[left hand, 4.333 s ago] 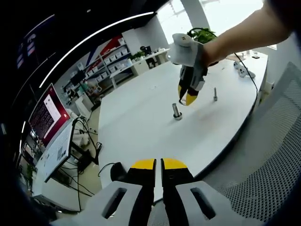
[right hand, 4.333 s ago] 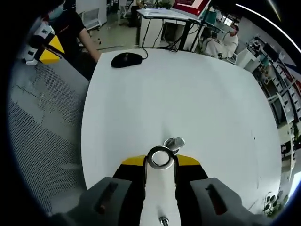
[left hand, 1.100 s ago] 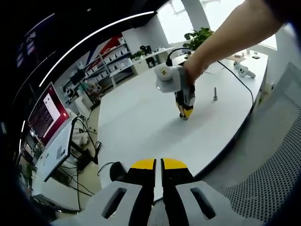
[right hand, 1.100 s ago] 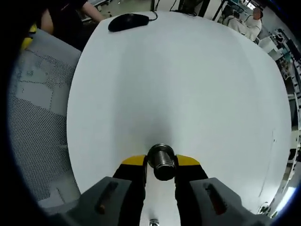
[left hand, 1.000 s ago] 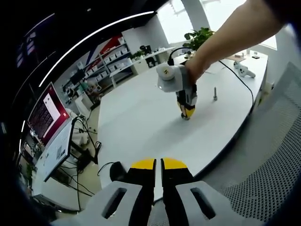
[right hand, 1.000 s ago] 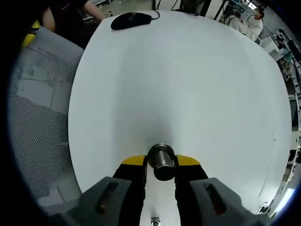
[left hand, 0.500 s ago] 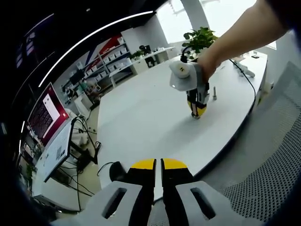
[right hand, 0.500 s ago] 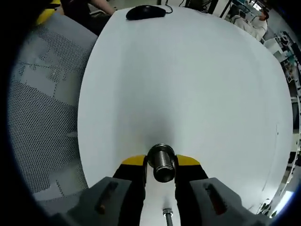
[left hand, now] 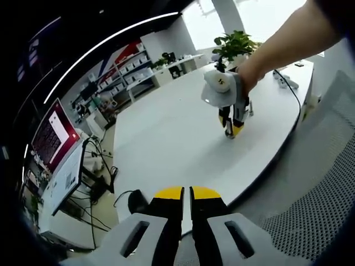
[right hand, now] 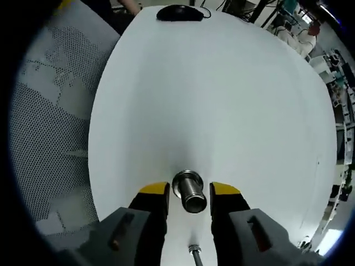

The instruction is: Place the washer onto the threaded stud by aligning its center hole with the stud, sliding it down to the base, and recovering from edge contact or off-axis alignment until the washer reaches the visible bottom stop.

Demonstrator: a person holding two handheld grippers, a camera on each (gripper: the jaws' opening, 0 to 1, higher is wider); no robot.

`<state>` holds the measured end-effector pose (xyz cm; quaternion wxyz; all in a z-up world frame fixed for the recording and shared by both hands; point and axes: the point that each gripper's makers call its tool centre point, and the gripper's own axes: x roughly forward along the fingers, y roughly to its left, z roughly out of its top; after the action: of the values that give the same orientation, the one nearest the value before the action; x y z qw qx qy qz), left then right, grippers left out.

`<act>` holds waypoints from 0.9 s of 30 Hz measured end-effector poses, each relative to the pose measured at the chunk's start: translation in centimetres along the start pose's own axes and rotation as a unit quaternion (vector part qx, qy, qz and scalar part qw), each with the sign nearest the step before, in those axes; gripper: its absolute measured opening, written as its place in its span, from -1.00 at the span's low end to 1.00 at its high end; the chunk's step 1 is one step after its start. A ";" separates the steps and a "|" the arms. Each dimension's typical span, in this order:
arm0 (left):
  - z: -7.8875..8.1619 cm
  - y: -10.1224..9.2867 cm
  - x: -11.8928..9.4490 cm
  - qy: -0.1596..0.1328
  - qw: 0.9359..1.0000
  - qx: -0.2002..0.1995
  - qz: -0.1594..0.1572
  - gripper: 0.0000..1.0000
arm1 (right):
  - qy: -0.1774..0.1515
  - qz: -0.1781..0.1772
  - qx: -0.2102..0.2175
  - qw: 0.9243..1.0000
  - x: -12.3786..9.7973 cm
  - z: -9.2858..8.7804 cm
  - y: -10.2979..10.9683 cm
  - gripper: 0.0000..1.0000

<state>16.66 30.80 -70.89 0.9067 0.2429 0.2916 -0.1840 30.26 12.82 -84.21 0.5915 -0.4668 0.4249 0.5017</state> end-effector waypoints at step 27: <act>0.1 -0.2 0.0 -0.003 1.000 0.002 -0.003 -0.97 | -0.059 0.017 0.084 0.995 -1.0 3.5 0.7 -0.74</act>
<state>16.61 30.60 -70.83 0.9064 0.2432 0.2894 -0.1883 29.50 16.07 -82.59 0.6441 -0.3783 0.4376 0.5006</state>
